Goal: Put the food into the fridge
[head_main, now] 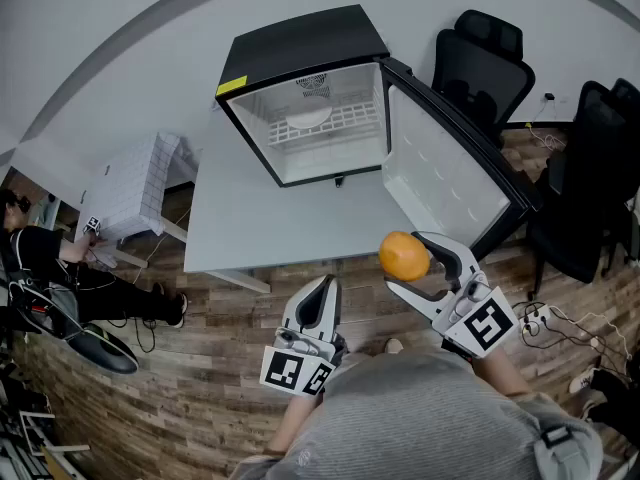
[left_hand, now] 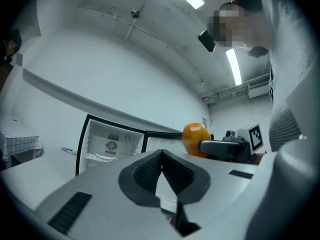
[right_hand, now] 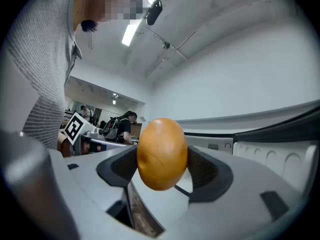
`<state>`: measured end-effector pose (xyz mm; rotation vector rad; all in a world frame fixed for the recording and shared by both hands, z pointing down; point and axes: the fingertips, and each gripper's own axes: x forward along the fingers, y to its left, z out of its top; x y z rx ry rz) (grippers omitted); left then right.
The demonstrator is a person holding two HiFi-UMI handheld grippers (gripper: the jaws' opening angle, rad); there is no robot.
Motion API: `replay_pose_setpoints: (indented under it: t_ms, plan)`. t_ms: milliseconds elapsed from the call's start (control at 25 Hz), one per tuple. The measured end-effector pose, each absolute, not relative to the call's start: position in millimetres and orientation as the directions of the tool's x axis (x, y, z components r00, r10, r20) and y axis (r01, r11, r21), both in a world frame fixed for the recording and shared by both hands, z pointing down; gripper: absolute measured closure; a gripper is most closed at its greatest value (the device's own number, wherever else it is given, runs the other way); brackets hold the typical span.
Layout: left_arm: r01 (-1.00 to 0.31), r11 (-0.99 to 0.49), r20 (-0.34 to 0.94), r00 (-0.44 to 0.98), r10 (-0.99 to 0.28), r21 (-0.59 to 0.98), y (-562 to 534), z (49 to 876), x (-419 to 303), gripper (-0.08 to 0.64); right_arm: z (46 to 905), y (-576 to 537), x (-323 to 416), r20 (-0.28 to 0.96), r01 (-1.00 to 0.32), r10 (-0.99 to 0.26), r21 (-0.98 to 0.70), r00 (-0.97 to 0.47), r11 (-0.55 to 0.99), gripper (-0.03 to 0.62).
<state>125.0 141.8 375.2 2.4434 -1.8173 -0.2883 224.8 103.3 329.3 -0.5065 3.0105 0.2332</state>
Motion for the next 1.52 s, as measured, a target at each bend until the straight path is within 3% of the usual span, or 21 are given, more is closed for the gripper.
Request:
replay_pose_setpoints:
  t_ms: [960,1520]
  plan:
    - [-0.907,-0.377,-0.083,0.367,-0.926,0.190,128,374,142,0.549,319,92,222,-0.115,-0.378,-0.365,0.129,-0.924,0.917,0.279]
    - [-0.914,-0.355,-0.065,0.349,-0.935,0.195,127,381,137,0.549,314,87,215,-0.140,-0.361,-0.342,0.135,-0.929,0.923,0.279]
